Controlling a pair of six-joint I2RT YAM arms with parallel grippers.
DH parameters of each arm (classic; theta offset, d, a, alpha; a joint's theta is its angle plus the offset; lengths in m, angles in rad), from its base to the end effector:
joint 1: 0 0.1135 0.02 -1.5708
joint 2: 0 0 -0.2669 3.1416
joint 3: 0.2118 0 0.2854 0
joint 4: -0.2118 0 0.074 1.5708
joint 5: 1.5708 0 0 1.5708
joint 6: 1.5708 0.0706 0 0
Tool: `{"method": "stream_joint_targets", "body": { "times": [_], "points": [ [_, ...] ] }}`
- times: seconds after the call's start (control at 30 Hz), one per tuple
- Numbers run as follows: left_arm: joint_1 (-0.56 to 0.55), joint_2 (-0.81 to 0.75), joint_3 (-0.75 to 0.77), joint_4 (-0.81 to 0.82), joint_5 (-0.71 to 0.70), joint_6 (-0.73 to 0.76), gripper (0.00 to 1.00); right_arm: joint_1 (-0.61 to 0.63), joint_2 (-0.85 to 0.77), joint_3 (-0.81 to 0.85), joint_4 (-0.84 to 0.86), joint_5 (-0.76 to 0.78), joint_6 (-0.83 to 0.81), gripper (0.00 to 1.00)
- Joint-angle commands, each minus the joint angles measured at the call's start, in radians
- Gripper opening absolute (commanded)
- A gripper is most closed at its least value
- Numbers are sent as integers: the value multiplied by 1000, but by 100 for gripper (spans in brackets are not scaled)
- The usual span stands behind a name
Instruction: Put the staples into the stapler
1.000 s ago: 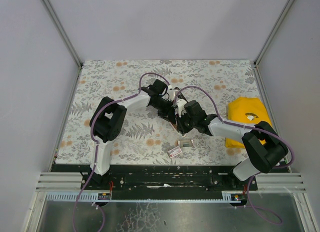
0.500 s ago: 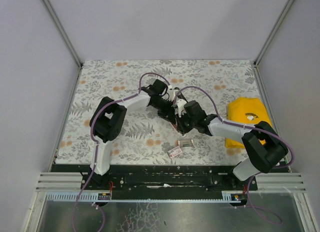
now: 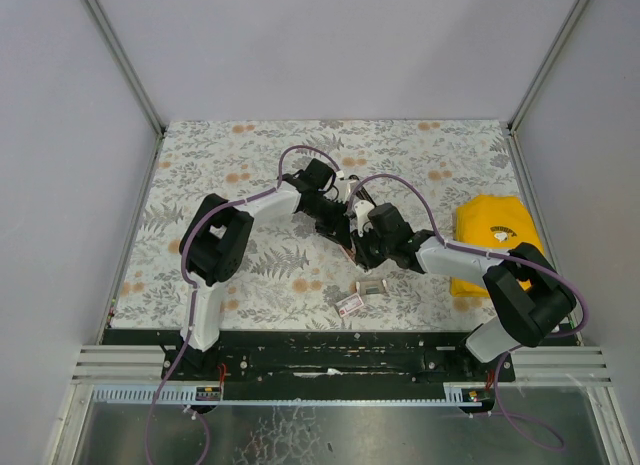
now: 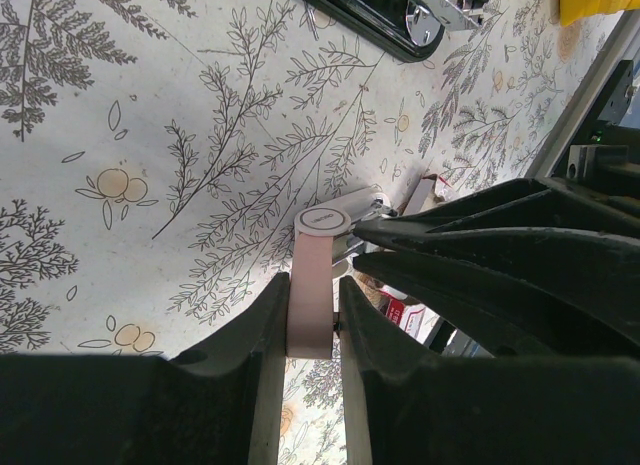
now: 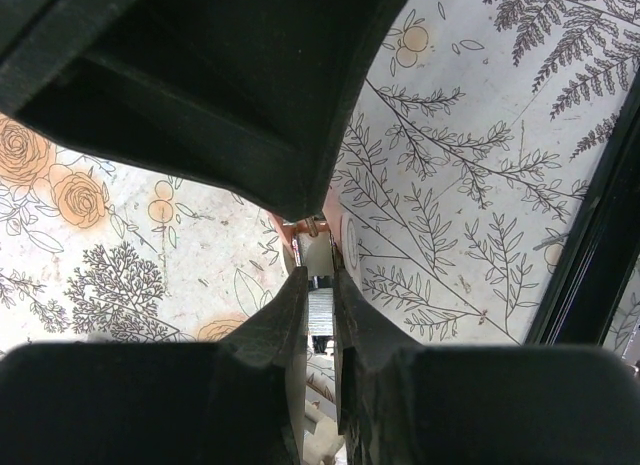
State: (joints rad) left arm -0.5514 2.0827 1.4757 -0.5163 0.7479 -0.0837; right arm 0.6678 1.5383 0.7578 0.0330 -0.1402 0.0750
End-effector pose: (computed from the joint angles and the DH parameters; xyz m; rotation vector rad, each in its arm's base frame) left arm 0.3740 -0.2864 0.1229 0.8624 2.5772 -1.2015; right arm 0.2745 0.2290 0.1287 -0.7616 2.2451 0.5305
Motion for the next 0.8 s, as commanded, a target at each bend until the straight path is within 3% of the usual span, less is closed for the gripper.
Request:
{"method": "stream_joint_targets", "body": {
  "times": [0.0,0.47,0.77],
  "points": [
    [-10,6,29,-45,-5,22,0,9,6,-7,-3,38,3,17],
    [-10,2,30,-45,-8,22,0,12,-6,-23,1,52,19,18],
    [-11,-3,29,-45,-13,18,0,13,-92,-25,-34,53,42,46]
  ]
}}
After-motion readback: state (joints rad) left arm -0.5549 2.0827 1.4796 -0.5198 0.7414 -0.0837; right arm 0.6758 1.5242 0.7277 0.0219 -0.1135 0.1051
